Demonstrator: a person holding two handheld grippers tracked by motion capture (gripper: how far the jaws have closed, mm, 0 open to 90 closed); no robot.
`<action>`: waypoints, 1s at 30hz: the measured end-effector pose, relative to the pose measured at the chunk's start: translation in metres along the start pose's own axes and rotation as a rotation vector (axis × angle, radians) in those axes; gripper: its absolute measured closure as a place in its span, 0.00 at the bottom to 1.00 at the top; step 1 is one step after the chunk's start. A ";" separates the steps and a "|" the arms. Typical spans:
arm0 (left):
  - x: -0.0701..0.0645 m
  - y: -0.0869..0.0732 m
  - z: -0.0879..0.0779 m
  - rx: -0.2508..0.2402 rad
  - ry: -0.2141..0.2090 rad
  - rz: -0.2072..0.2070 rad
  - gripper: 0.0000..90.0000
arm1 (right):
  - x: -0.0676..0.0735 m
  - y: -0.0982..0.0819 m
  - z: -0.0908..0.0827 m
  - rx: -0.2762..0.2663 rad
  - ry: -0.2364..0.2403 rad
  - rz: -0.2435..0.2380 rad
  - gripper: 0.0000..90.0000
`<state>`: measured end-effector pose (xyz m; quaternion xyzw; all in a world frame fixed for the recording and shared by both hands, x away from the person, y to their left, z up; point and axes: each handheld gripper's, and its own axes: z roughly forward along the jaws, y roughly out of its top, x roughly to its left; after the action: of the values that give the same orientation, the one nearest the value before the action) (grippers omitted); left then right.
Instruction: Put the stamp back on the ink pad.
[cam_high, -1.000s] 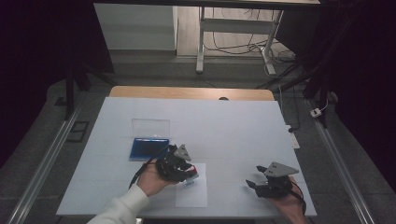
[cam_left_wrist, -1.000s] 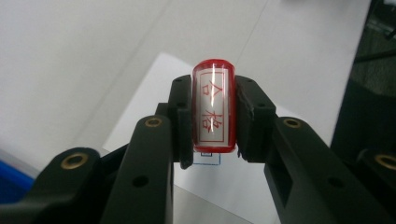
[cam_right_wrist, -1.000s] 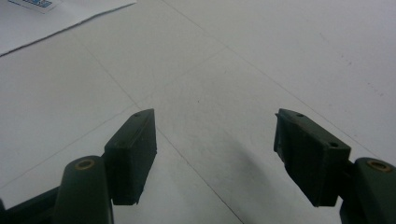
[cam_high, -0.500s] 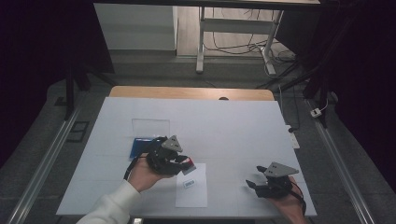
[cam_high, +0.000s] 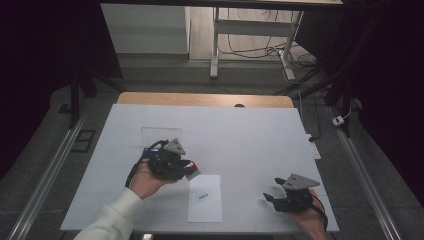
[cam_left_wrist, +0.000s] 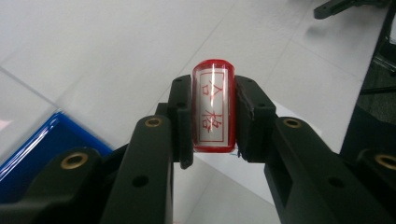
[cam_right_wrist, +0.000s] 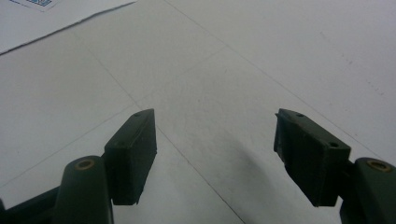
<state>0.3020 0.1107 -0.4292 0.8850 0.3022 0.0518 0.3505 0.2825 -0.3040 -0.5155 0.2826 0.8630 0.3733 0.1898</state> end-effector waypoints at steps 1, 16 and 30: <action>0.002 -0.001 0.000 0.000 0.004 -0.005 0.78 | 0.000 0.000 0.000 0.000 0.000 0.000 0.33; 0.040 -0.015 -0.005 0.038 0.095 -0.085 0.78 | 0.000 0.000 0.000 -0.001 -0.002 0.000 0.33; 0.079 -0.034 0.000 0.073 0.188 -0.180 0.78 | 0.000 0.000 0.000 0.005 -0.005 0.000 0.33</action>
<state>0.3494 0.1751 -0.4607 0.8575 0.4138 0.0920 0.2915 0.2824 -0.3038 -0.5160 0.2842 0.8634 0.3705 0.1911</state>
